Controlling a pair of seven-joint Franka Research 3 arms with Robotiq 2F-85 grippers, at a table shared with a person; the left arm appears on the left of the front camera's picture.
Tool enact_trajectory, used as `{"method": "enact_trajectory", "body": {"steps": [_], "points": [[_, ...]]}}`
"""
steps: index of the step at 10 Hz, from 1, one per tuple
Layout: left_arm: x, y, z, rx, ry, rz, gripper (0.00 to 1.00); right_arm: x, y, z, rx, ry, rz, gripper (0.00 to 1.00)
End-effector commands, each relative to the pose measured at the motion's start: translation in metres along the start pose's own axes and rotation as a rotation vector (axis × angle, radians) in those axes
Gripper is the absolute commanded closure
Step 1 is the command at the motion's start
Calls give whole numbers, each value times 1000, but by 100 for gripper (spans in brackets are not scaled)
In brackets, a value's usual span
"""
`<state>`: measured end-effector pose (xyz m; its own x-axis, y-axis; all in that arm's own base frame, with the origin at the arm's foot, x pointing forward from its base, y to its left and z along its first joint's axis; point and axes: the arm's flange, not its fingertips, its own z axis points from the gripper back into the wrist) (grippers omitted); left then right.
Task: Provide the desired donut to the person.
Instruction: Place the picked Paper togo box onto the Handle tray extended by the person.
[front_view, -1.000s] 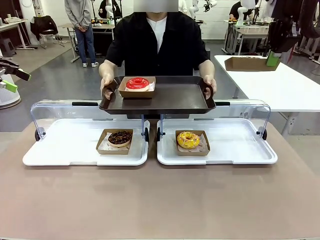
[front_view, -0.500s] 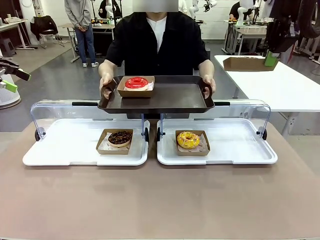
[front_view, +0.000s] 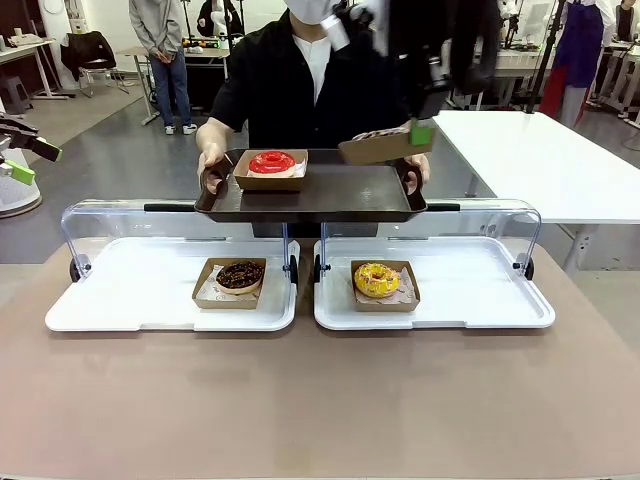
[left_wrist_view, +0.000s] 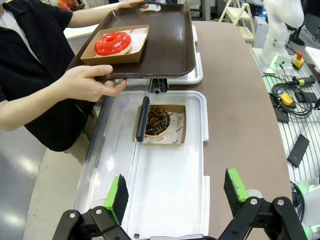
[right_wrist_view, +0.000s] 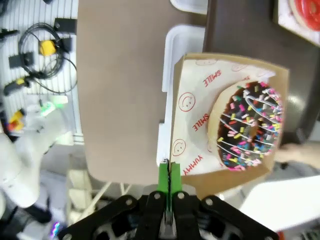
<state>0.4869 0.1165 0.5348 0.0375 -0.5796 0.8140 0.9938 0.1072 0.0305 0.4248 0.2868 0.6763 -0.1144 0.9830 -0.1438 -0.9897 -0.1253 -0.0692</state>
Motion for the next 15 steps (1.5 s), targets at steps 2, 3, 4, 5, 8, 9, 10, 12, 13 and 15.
{"method": "enact_trajectory", "body": {"steps": [2,3,4,5,8,9,10,12,13,15], "points": [[1,0,2,-2,-18,3,0,21,-54,-4,34,76,-17,99],[1,0,2,-2,-18,3,0,22,-63,-10,40,85,-34,99],[1,0,2,-2,-18,3,0,19,-69,-15,45,71,-39,99],[1,0,2,-2,-18,3,0,13,-74,-19,12,46,-19,99],[1,0,2,-2,-18,3,0,-4,-84,-49,-99,-36,77,99],[1,0,2,-2,-18,3,0,-6,-88,-63,-107,-68,100,99],[1,0,2,-2,-18,3,0,-7,-91,-74,-128,-74,115,99],[1,0,2,-2,-18,3,0,-5,-93,-88,-136,-73,113,99],[1,0,2,-2,-18,3,0,-4,-92,-92,-147,-78,110,99],[1,0,2,-2,-18,3,0,-1,-94,-103,-120,-85,94,99]]}}
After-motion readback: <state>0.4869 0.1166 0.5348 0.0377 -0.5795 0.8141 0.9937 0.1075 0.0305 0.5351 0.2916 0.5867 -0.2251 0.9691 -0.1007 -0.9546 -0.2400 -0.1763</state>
